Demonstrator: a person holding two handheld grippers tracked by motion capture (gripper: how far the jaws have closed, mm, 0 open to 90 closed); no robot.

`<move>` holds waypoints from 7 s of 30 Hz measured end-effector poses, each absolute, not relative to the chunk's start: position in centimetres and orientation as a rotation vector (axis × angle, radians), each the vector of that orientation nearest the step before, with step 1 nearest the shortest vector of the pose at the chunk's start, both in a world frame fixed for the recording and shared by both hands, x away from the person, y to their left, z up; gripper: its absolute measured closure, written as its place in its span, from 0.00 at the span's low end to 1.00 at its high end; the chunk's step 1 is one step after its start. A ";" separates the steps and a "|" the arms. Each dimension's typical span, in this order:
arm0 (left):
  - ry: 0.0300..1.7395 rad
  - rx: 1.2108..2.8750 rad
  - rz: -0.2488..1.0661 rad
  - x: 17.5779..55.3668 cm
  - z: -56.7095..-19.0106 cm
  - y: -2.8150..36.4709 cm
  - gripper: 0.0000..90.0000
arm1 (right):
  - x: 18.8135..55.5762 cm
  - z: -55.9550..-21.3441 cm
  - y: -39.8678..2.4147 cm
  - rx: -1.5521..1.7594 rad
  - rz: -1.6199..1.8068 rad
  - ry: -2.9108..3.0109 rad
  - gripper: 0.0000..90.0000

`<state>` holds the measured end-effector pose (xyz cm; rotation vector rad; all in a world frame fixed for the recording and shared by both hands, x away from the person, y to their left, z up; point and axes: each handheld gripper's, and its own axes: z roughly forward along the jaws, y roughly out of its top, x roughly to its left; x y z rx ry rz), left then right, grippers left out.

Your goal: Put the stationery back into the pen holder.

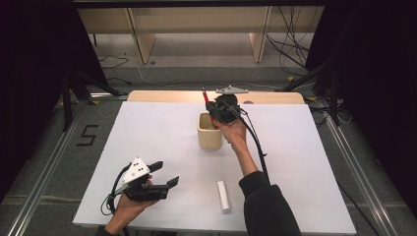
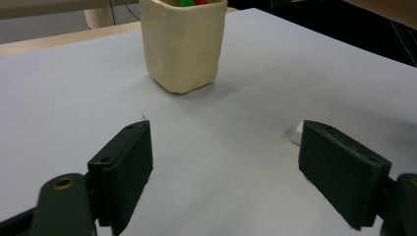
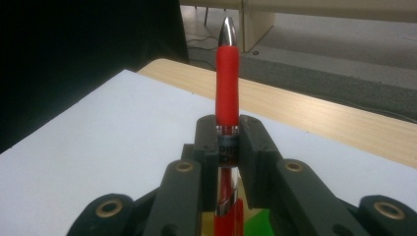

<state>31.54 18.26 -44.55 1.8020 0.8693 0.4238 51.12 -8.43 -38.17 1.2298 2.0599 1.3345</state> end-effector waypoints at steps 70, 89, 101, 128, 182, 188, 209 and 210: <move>0.875 1.813 0.431 31.5 -44.7 18.2 0.23 | 35.4 -41.7 -13.6 1.125 1.172 2.502 0.29; 0.875 1.815 0.430 31.5 -44.7 18.2 0.22 | 33.6 -43.2 -12.4 1.131 0.989 2.611 0.28; 0.873 1.817 0.430 31.5 -44.7 18.1 0.22 | 32.9 -44.2 -12.0 1.148 0.902 2.667 0.30; 0.872 1.825 0.428 31.5 -44.8 18.1 0.22 | 32.2 -46.3 -11.4 1.140 0.741 2.714 0.39; 0.865 1.840 0.417 31.6 -44.9 17.8 0.22 | 31.7 -45.2 -11.8 0.920 0.743 2.689 0.75; 0.863 1.847 0.381 31.7 -44.9 17.8 0.22 | 31.5 -44.4 -12.3 0.851 0.823 2.637 0.75; 0.760 1.991 0.305 32.3 -42.7 15.8 0.22 | 28.3 -44.2 -11.6 0.296 0.779 2.451 0.75; 0.748 2.002 0.299 32.3 -42.6 15.6 0.22 | 28.1 -44.3 -11.5 0.278 0.777 2.444 0.75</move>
